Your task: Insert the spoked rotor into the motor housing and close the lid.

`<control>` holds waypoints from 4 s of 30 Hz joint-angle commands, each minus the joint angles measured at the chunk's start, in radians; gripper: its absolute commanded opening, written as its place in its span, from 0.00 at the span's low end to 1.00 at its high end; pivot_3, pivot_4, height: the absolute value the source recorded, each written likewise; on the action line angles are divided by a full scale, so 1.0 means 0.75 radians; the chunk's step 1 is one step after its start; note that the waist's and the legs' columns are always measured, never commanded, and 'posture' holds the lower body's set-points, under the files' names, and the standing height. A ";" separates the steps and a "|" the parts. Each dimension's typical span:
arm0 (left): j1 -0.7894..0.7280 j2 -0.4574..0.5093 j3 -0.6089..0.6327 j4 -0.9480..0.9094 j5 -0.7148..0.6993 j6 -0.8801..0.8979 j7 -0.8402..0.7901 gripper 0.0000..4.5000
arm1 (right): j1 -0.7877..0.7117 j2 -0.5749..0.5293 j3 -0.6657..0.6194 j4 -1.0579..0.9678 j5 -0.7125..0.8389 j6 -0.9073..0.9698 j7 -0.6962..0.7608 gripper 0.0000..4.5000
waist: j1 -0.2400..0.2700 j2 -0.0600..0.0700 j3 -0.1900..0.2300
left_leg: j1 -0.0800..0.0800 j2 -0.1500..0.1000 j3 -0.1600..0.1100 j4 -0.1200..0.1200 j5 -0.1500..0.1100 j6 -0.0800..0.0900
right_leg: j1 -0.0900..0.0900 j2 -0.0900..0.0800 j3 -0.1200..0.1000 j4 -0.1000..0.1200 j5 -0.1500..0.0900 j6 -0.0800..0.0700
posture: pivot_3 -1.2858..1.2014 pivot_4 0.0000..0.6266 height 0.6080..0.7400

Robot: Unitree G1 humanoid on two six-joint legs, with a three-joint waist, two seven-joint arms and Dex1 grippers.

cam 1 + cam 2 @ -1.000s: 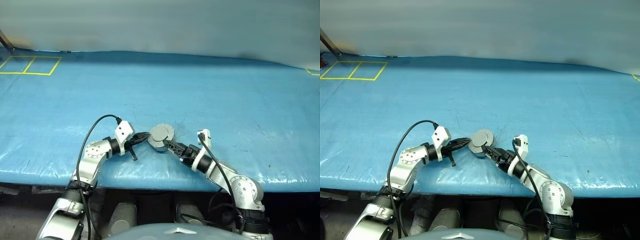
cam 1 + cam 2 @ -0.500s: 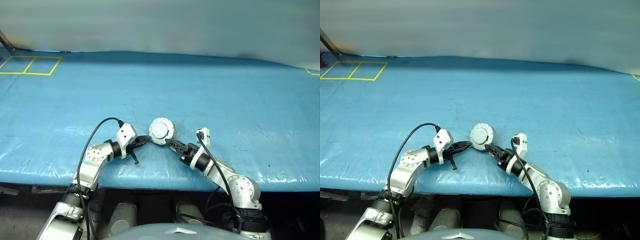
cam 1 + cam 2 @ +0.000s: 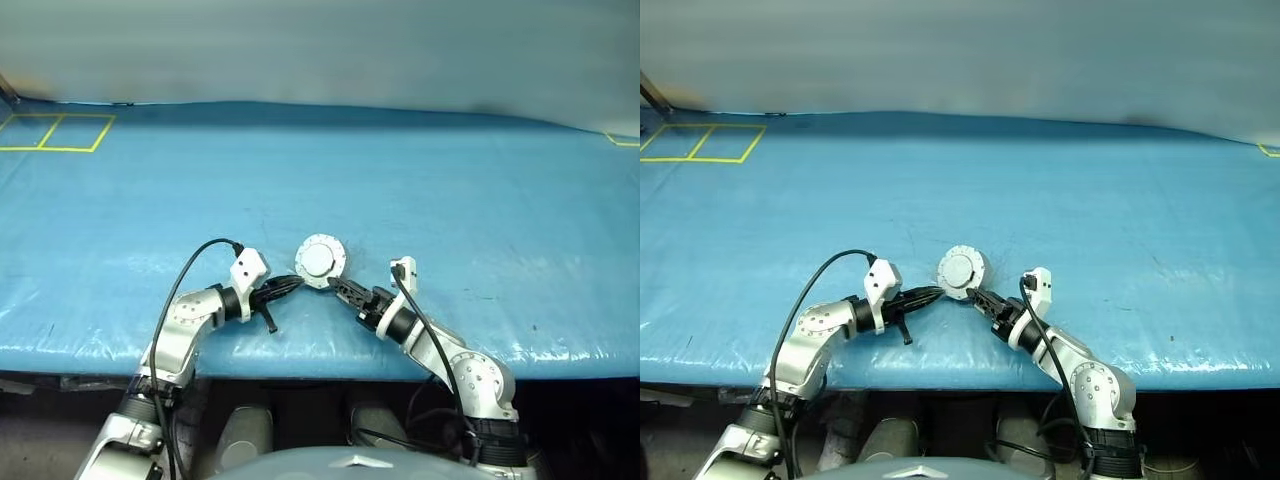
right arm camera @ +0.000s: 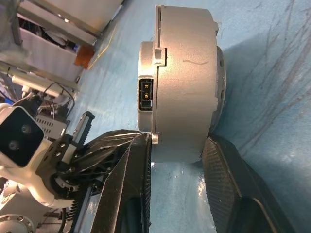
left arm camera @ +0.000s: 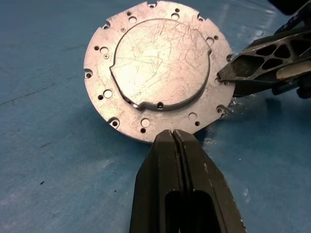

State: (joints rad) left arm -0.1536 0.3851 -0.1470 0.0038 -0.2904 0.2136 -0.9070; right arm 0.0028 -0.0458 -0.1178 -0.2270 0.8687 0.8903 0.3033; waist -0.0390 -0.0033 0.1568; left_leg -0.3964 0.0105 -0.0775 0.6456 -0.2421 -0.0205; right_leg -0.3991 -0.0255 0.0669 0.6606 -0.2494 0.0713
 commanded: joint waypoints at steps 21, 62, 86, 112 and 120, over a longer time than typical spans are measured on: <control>0.094 -0.145 0.472 -0.282 -0.775 0.541 0.229 0.21 | -0.034 0.174 -0.070 -0.256 0.639 -0.008 -0.127 0.26 | -0.019 0.004 0.007 | -0.019 0.000 0.000 0.000 0.000 0.000 | -0.019 0.000 -0.001 0.001 0.003 -0.008 | 0.52 0.24 1.00; -0.011 -0.528 0.438 -0.148 -1.185 0.694 0.454 0.96 | -0.083 -0.086 0.097 -0.300 0.784 -0.035 -0.234 0.26 | -0.016 0.003 0.007 | -0.019 -0.002 -0.001 0.006 0.000 0.000 | -0.016 0.000 0.000 0.002 0.005 -0.006 | 0.52 0.24 1.00; 0.024 -0.438 0.321 -0.229 -1.273 0.909 0.561 0.59 | -0.148 0.007 0.097 -0.163 0.715 -0.075 -0.400 0.26 | -0.016 0.003 0.007 | -0.019 -0.002 -0.001 0.007 0.000 0.000 | -0.016 0.000 0.000 0.002 0.005 -0.006 | 0.52 0.24 1.00; -0.034 -0.406 0.369 -0.116 -1.051 0.788 0.559 0.57 | -0.160 -0.017 0.147 -0.199 0.493 -0.099 -0.292 0.87 | -0.016 0.003 0.006 | -0.019 -0.002 0.000 0.006 0.000 0.000 | -0.016 0.000 0.000 0.002 0.006 -0.005 | 0.52 0.24 1.00; -0.066 -0.415 0.445 -0.166 -0.983 0.654 0.583 0.52 | -0.146 -0.067 0.155 -0.239 0.301 -0.184 -0.260 0.87 | -0.014 0.003 0.006 | -0.019 -0.002 0.000 0.006 0.000 0.000 | -0.016 0.000 0.000 0.002 0.006 -0.005 | 0.52 0.24 1.00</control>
State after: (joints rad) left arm -0.1583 0.0848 0.1593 -0.0540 -1.0216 0.7678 -0.4585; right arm -0.1008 -0.0894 -0.0156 -0.3484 1.1406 0.7870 0.0795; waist -0.0494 -0.0009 0.1616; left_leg -0.4107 0.0088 -0.0777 0.6506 -0.2419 -0.0208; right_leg -0.4114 -0.0255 0.0671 0.6623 -0.2452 0.0674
